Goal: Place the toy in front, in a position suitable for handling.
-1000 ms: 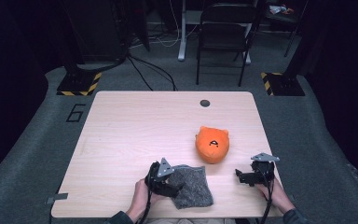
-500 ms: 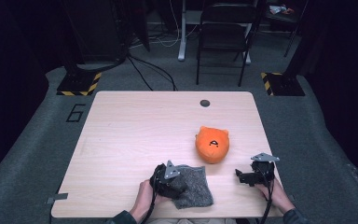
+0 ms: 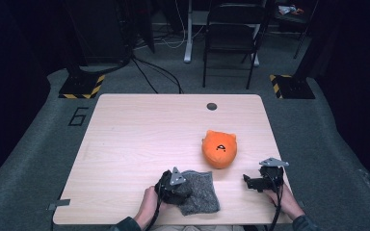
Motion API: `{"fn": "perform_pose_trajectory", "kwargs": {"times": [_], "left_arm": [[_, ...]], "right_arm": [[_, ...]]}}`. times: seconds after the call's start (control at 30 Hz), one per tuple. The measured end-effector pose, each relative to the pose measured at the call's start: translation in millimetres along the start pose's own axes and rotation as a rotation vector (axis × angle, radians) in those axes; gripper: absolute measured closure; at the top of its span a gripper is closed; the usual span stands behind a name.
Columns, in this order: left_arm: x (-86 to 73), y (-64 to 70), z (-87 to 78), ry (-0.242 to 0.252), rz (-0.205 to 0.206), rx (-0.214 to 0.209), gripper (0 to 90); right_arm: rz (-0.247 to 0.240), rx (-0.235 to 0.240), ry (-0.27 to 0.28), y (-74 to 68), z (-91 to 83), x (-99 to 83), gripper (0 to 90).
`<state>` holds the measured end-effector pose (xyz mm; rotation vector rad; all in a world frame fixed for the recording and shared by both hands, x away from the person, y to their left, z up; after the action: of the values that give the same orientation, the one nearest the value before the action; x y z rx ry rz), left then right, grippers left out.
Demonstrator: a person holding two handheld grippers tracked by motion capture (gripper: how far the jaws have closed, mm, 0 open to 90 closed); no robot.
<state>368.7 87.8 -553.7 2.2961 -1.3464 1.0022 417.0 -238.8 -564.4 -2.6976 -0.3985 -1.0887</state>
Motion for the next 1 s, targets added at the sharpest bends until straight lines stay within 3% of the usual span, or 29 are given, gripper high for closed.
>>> {"fn": "perform_pose_trajectory", "kwargs": {"times": [0.2,0.43,0.77,1.0], "left_arm": [[0.1,2.4,-1.2,0.001,0.012,-0.002,45.6],[-0.2,2.5,-1.6,0.005,0.007,-0.004,47.2],[-1.3,1.8,-3.4,0.025,0.004,-0.021,69.7],[-1.3,2.6,-5.2,0.032,0.014,-0.023,74.7]], "right_arm": [[0.009,-0.001,0.010,-0.7,0.2,0.2,0.0],[0.003,-0.003,0.009,-0.2,0.4,0.2,0.0],[0.006,-0.001,0.006,-0.4,0.1,0.0,0.0],[0.006,-0.001,0.006,-0.5,0.1,0.0,0.0]]}}
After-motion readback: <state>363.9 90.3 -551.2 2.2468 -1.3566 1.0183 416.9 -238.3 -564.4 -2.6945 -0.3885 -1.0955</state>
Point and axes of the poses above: each handheld gripper's, and its own axes: z roughly forward along the jaws, x roughly out of its top, y roughly to its right, the point moved 5 cm from there along z, roughly forward along the jaws, and after that the axes turned 7 degrees about z, right-handed, at the moved point
